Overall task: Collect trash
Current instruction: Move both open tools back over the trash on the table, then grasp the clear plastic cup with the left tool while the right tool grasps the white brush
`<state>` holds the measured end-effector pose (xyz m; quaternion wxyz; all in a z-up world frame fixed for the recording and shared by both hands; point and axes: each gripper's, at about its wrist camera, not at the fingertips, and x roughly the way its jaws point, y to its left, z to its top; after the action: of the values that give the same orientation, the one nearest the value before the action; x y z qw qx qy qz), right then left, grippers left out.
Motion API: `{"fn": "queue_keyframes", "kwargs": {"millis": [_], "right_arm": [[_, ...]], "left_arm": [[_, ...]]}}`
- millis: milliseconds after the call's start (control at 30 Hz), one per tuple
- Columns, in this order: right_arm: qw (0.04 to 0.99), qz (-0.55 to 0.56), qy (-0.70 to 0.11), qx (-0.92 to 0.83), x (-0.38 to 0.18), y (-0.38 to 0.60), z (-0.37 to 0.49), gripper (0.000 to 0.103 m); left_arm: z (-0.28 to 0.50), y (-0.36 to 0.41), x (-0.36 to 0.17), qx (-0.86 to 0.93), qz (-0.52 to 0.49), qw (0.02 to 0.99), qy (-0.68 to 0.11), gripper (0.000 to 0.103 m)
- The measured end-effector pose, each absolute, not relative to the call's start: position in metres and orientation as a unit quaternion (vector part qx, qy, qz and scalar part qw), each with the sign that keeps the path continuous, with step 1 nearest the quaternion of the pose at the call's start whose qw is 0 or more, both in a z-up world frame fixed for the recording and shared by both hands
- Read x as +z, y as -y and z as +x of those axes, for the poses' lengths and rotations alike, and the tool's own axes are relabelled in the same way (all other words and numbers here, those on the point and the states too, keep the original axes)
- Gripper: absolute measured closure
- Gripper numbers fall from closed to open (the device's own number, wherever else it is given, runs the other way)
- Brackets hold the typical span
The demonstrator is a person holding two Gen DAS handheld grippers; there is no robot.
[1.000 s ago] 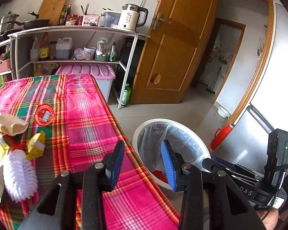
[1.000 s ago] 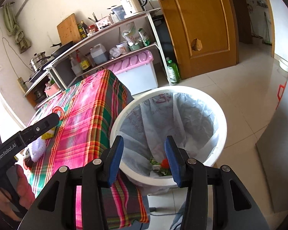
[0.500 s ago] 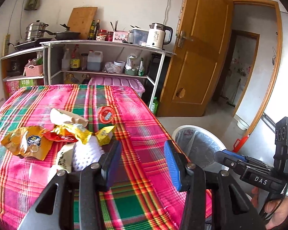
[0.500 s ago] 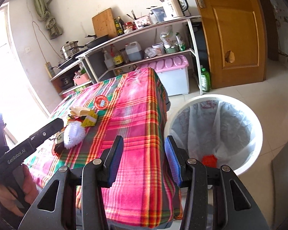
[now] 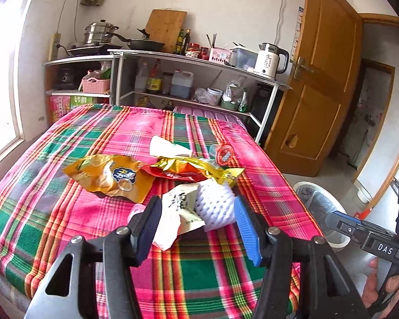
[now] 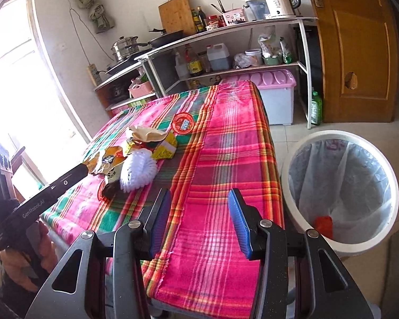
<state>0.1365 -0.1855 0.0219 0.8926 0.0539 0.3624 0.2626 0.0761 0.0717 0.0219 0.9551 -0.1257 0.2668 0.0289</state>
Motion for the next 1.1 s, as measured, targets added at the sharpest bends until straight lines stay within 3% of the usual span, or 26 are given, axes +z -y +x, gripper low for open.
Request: {"fn": "queue_keyframes", "kwargs": {"millis": [767,900,1033,1100], "right_arm": [[0.848,0.019,-0.406,0.342,-0.007,0.078,0.184,0.057],[0.842,0.02,-0.413,0.348,-0.012,0.068,0.192,0.057],[0.837,0.017,-0.417,0.354,-0.016,0.062,0.197,0.057],[0.836,0.013,-0.418,0.356,-0.017,0.061,0.198,0.065]], "left_arm": [[0.1,-0.127,-0.025,0.039,-0.205,0.924,-0.319,0.043],[0.101,-0.125,-0.028,0.022,-0.211,0.922,-0.324,0.05],[0.104,-0.12,-0.03,0.012,-0.204,0.921,-0.33,0.064],[0.105,-0.119,-0.031,0.01,-0.205,0.921,-0.332,0.068]]}}
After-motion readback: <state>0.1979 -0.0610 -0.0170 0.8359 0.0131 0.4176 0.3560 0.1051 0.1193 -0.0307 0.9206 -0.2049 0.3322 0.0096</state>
